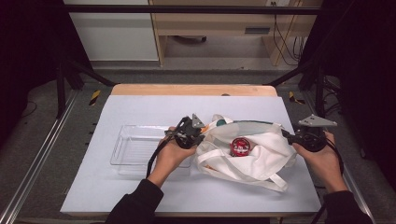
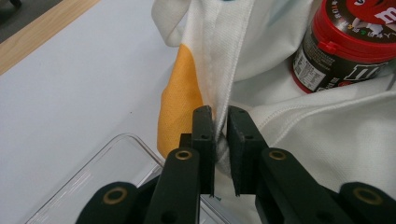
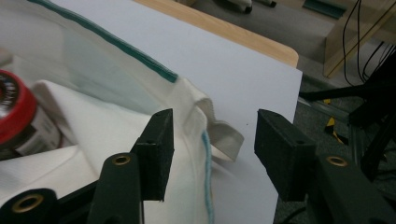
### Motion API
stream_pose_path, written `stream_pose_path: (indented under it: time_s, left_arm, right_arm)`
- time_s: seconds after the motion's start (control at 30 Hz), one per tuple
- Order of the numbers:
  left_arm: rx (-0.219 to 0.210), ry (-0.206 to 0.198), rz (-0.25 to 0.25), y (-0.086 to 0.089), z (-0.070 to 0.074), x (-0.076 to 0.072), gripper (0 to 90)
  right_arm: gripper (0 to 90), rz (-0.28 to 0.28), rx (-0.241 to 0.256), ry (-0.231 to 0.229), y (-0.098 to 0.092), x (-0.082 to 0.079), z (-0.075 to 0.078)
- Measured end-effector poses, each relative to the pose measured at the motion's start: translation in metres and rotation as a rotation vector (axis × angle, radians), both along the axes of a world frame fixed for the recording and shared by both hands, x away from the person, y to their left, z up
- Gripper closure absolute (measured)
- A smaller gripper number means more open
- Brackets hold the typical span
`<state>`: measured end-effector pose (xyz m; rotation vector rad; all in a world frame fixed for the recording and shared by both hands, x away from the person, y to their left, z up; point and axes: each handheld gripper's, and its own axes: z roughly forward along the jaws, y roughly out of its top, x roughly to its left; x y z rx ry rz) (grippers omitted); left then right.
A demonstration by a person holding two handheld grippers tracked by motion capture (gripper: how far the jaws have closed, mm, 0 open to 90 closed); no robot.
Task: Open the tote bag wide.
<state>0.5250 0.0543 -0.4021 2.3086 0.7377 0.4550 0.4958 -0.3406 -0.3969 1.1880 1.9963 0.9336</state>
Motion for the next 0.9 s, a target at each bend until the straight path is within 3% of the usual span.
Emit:
stream_pose_path:
  time_s: [0.23,0.53,0.77,0.9]
  left_arm:
    - [0.015,0.005,-0.009,0.001,0.001,-0.004,81.5]
    - [0.017,-0.006,-0.022,0.000,0.005,-0.007,79.7]
    - [0.004,-0.050,-0.022,-0.008,0.018,-0.005,65.6]
    - [0.008,-0.077,-0.051,-0.021,0.028,-0.002,58.1]
  right_arm:
    - [45.1,0.065,0.028,-0.051,0.014,-0.032,0.010]
    - [47.5,0.175,0.034,-0.035,0.047,-0.057,0.008]
    - [47.4,0.254,0.032,-0.007,0.063,-0.075,-0.001]
    - [45.8,0.294,0.036,0.006,0.067,-0.086,-0.004]
